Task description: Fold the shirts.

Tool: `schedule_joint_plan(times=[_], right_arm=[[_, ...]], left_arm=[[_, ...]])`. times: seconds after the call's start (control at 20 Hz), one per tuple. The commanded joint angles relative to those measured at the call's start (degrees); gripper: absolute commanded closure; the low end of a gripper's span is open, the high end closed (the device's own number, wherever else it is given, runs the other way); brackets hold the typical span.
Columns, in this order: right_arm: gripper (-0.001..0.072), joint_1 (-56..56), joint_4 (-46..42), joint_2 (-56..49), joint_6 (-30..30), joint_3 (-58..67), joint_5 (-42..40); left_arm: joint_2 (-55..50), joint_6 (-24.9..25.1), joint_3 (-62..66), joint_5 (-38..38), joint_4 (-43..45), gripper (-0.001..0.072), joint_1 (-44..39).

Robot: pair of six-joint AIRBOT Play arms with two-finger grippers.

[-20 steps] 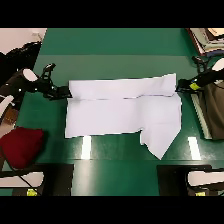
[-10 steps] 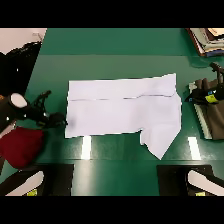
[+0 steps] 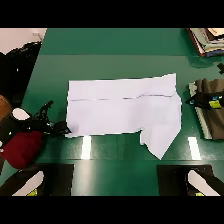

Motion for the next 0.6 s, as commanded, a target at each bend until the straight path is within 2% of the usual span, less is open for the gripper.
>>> schedule_joint_plan(times=[0.0, 0.05, 0.3, 0.55], right_arm=[[0.0405, -2.23, -0.07, 3.13, -0.07, -1.92, 2.03], [0.0405, -4.07, -0.07, 4.04, -0.07, -4.07, 2.29], [0.0404, -12.81, -4.02, 6.08, -0.09, -19.78, 2.38], [0.0404, -13.09, -2.71, 1.84, -0.07, -29.53, -2.08]], left_arm=[[0.17, 0.15, -0.37, 1.11, -1.84, 0.0641, -0.02], [0.20, 0.28, -0.09, 1.11, -1.79, 0.0683, -0.02], [0.85, 0.83, 6.16, 0.33, -1.77, 0.0684, -0.02], [0.85, 1.66, 9.77, 0.07, -1.73, 0.0684, -0.02]])
